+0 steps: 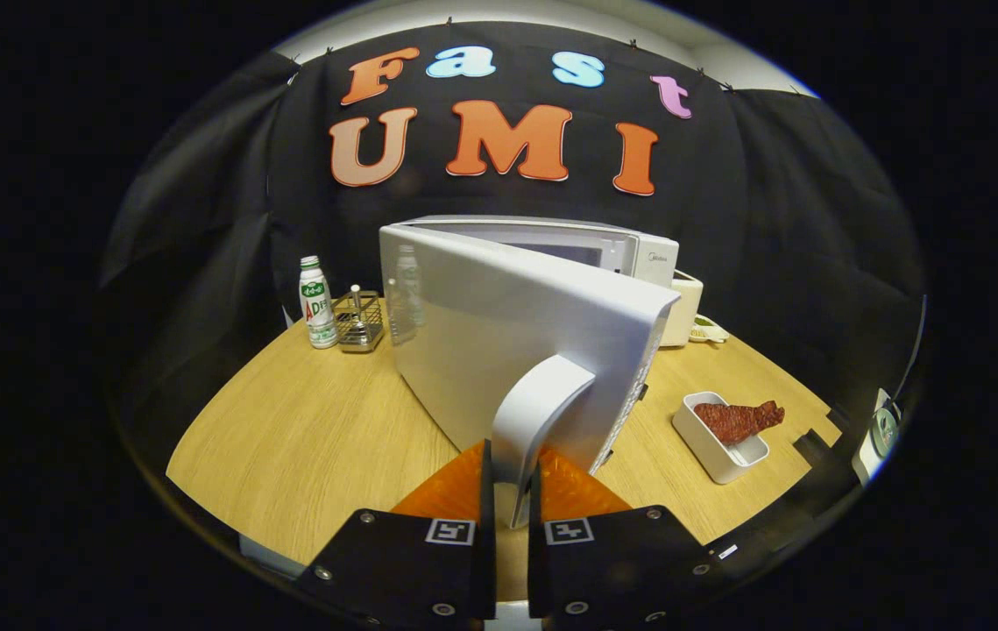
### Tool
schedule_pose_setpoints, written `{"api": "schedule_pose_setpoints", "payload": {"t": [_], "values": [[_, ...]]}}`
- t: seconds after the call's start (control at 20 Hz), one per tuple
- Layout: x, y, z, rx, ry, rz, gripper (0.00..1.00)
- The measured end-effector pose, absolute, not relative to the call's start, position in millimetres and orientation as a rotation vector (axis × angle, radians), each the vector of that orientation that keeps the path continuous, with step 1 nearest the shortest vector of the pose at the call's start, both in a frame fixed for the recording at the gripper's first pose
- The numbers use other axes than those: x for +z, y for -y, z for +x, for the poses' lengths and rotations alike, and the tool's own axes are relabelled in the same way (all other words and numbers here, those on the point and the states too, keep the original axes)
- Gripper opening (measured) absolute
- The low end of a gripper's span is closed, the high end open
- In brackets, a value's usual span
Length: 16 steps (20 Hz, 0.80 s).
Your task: Open the microwave, put the food inside, and close the microwave door.
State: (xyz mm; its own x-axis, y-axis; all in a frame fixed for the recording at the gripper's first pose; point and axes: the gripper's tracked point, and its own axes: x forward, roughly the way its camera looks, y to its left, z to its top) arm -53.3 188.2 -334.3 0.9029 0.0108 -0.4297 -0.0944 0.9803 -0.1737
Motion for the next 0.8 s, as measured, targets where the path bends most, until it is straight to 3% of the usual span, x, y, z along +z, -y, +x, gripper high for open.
{"api": "schedule_pose_setpoints", "payload": {"t": [0.2,0.5,0.65,0.75,0.8], "values": [[-337.6,-228.3,-77.8,0.051,-0.469,-0.178,0.14],[-326.7,-310.0,-125.8,0.226,-0.458,-0.212,0.15],[-326.2,-355.9,-158.1,0.389,-0.466,-0.223,0.28],[-316.4,-377.3,-179.5,0.508,-0.444,-0.236,0.5],[-309.8,-382.9,-189.4,0.551,-0.435,-0.24,0.65]]}}
